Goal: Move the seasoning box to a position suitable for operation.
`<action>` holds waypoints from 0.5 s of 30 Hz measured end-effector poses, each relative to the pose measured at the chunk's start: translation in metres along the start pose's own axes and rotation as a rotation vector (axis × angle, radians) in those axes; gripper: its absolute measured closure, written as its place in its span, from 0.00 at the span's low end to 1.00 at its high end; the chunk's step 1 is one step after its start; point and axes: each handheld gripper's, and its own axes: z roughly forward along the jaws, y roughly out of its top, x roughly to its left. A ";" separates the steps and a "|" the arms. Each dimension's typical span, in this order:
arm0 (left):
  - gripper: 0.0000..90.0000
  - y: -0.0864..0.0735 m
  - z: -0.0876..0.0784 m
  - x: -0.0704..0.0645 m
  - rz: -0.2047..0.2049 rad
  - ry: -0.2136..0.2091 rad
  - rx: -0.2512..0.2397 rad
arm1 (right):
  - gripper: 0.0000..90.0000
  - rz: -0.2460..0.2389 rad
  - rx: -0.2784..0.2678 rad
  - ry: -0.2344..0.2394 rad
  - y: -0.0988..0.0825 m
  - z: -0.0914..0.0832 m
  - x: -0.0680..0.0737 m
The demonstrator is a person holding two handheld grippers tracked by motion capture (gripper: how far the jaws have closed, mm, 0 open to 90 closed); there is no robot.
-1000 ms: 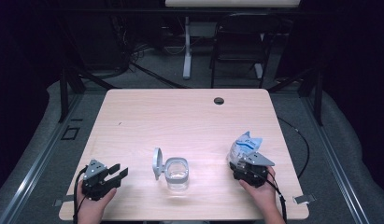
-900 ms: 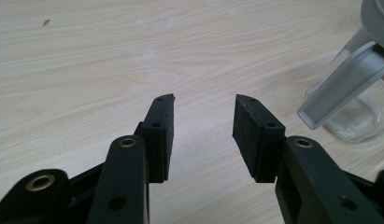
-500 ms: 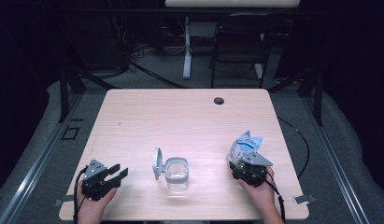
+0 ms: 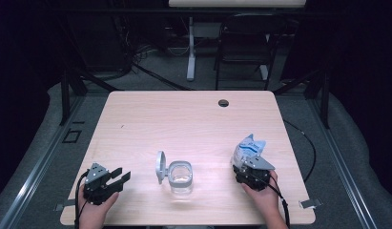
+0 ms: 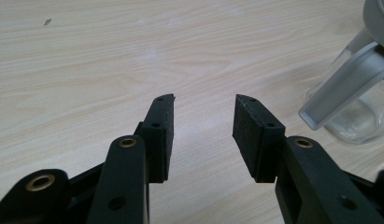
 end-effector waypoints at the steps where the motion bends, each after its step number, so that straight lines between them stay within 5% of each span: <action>1: 0.65 0.000 0.000 0.000 -0.001 0.000 0.000 | 0.42 -0.002 0.000 -0.001 0.000 0.000 0.000; 15: 0.65 0.000 0.000 0.000 -0.001 0.000 0.001 | 0.44 -0.003 0.009 -0.003 0.001 -0.002 0.001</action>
